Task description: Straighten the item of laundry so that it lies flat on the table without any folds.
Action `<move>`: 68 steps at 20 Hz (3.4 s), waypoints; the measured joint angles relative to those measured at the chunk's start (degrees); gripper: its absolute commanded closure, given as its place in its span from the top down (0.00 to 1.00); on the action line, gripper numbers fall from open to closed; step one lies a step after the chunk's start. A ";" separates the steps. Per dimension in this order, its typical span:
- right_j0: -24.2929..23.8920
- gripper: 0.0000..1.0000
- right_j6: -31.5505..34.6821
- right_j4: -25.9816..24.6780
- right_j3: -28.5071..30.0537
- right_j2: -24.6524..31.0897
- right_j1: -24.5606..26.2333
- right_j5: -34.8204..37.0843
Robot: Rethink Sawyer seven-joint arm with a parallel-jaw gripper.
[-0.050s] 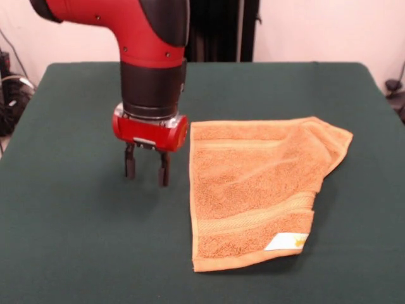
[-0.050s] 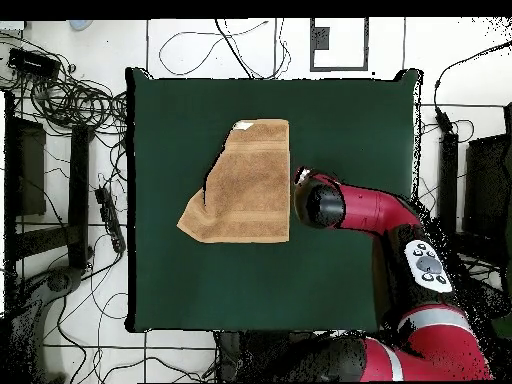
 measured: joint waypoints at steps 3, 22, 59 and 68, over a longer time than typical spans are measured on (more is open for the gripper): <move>0.32 1.00 0.00 0.01 -0.01 0.00 0.75 -0.25; 14.94 1.00 0.01 6.48 0.05 -4.05 -1.92 -1.38; 6.24 0.00 0.01 5.84 -4.76 -1.11 5.20 -4.35; 7.45 0.00 0.01 5.89 -5.06 -2.43 5.30 -4.53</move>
